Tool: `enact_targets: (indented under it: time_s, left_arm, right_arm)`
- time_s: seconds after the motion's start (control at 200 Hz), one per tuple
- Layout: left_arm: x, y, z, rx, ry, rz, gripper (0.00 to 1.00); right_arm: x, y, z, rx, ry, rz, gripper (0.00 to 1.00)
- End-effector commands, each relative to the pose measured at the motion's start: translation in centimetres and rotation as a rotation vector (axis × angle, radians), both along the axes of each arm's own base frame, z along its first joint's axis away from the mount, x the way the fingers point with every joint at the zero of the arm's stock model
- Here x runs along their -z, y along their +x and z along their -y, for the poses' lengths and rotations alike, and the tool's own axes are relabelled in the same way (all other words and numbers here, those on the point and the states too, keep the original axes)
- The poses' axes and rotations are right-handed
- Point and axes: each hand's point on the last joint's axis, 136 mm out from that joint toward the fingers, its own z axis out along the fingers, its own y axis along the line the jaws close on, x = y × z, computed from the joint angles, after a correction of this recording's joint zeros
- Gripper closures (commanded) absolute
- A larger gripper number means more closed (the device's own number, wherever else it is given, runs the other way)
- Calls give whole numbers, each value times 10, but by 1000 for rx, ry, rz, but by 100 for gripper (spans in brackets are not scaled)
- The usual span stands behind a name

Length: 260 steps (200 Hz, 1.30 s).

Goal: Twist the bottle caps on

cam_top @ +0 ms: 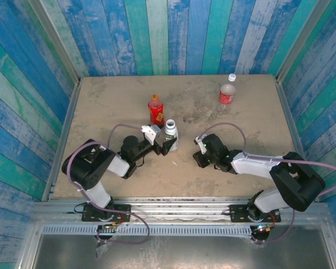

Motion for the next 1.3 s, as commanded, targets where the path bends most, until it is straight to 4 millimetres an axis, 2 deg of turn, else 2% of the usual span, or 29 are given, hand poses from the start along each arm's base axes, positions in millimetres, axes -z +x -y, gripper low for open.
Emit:
enact_targets:
  time_s: [0.0, 0.145, 0.591, 0.931, 1.006, 1.136, 1.297]
  left_arm:
    - [-5, 3, 10, 24, -40, 34, 5]
    - [-2, 8, 15, 11, -56, 35, 0]
    - [2, 9, 16, 11, -64, 37, 24]
    - [5, 9, 15, 8, -55, 37, 41]
    - [5, 7, 15, 13, -53, 40, 45]
    - [6, 0, 15, 40, -35, 40, 46]
    - [4, -19, 15, 103, -19, 42, 46]
  right_arm:
    - [-4, 3, -1, 14, 11, -5, 38]
    - [-7, 4, -1, 17, 19, 2, 35]
    - [-8, 2, -1, 22, 27, -1, 33]
    - [-31, 2, -4, 32, 127, 60, 30]
    - [-40, 2, -2, 43, 144, 87, 28]
    - [-50, -1, 8, 62, 145, 127, 23]
    - [-56, -9, 21, 116, 140, 107, 20]
